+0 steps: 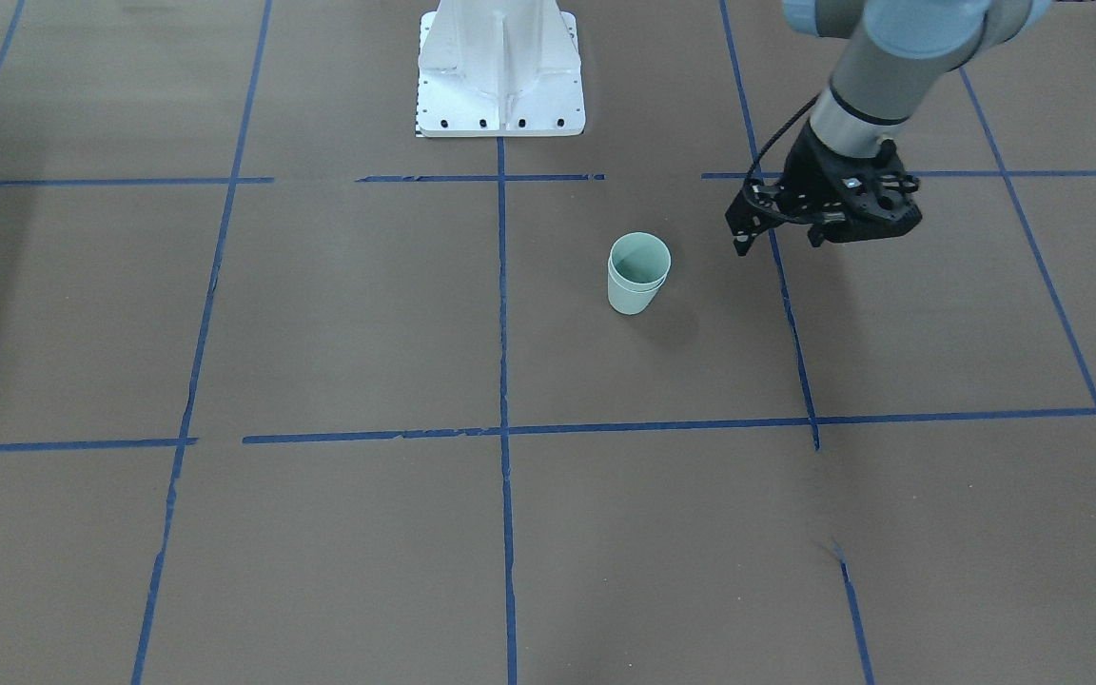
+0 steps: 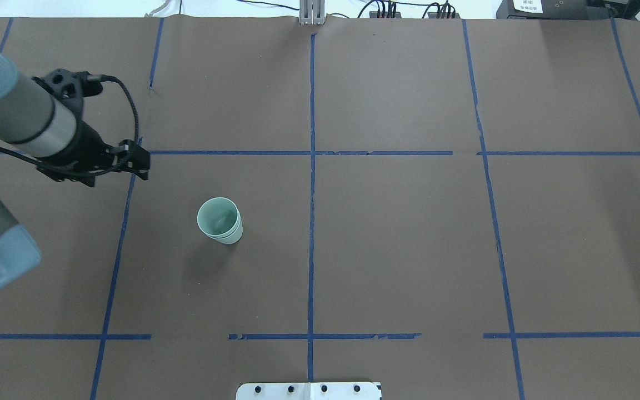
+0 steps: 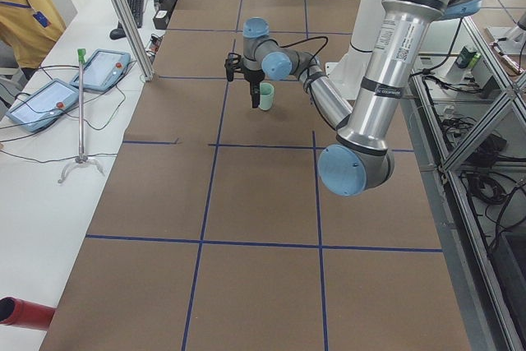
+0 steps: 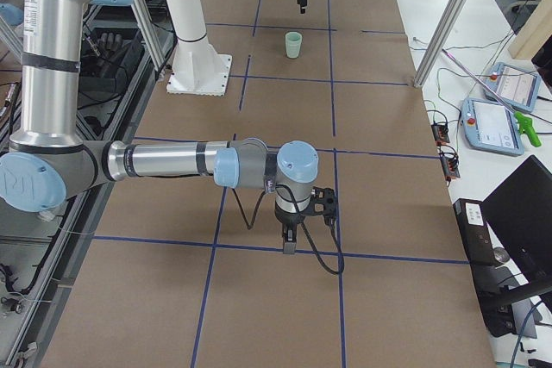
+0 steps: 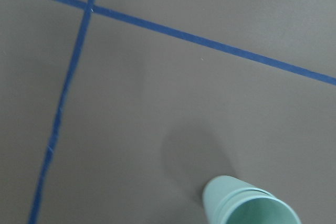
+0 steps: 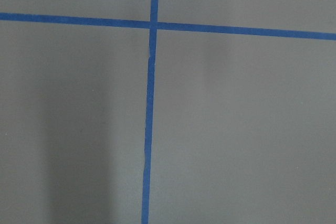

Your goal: Stack cups

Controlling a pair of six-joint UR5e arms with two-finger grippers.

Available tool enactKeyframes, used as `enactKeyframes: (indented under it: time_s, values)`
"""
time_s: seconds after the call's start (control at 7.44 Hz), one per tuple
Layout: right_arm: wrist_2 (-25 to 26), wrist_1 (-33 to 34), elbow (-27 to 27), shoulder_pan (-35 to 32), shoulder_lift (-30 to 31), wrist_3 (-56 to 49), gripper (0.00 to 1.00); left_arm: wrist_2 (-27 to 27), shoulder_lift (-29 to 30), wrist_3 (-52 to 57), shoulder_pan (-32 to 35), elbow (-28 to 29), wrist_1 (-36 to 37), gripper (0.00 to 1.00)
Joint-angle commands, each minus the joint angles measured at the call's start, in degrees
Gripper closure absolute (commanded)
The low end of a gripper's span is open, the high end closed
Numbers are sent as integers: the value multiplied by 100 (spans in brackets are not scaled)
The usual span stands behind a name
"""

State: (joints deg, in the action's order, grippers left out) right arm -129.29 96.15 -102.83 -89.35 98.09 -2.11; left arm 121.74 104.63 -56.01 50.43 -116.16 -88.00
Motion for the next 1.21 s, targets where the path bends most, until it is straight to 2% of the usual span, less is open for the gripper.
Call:
enactKeyframes:
  time_s: [0.0, 0.27, 0.54, 0.67, 1.07]
  values:
    - [0, 0, 0, -4, 0, 0, 0, 568, -1010, 2941, 1366, 75, -7, 0]
    - [0, 0, 0, 5, 0, 0, 0, 711, -1803, 5134, 2536, 460, 2, 0]
    - [0, 0, 0, 5, 0, 0, 0, 1297, -2427, 6402, 3906, 1083, -42, 0]
    - [0, 0, 0, -3, 0, 0, 0, 1300, -2499, 7053, 4200, 1356, -25, 0]
    - [0, 0, 0, 5, 0, 0, 0, 1230, -2614, 7077, 4220, 1437, -7, 0]
